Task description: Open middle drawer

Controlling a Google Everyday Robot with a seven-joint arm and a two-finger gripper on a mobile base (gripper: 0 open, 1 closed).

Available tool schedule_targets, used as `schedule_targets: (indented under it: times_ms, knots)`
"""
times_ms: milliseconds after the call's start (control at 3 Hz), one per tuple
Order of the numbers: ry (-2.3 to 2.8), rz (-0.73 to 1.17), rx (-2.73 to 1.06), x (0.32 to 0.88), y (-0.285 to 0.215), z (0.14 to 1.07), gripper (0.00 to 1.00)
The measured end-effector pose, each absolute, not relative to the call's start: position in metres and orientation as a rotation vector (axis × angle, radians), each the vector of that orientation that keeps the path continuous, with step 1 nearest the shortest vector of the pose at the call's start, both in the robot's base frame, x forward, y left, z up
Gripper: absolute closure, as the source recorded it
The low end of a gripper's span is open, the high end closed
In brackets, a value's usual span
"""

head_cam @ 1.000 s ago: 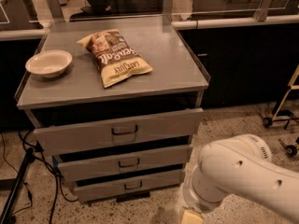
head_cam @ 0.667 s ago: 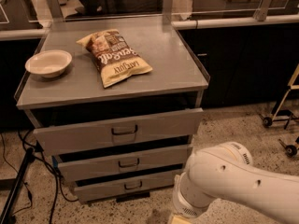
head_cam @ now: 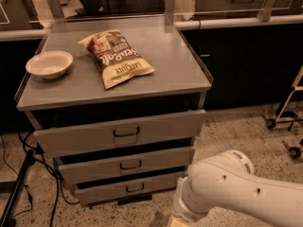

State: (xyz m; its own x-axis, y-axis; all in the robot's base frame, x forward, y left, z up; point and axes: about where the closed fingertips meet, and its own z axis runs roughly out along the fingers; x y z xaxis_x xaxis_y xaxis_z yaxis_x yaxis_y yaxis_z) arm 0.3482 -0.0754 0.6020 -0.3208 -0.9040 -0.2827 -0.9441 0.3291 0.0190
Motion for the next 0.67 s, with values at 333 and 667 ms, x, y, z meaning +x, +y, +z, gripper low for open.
schedule_targets:
  times_ms: [333, 667]
  knots:
    - [2.371, 0.221, -1.55, 0.37, -0.076, 0.585, 0.0]
    - [2.35, 0.202, -1.509, 0.39, -0.078, 0.571, 0.0]
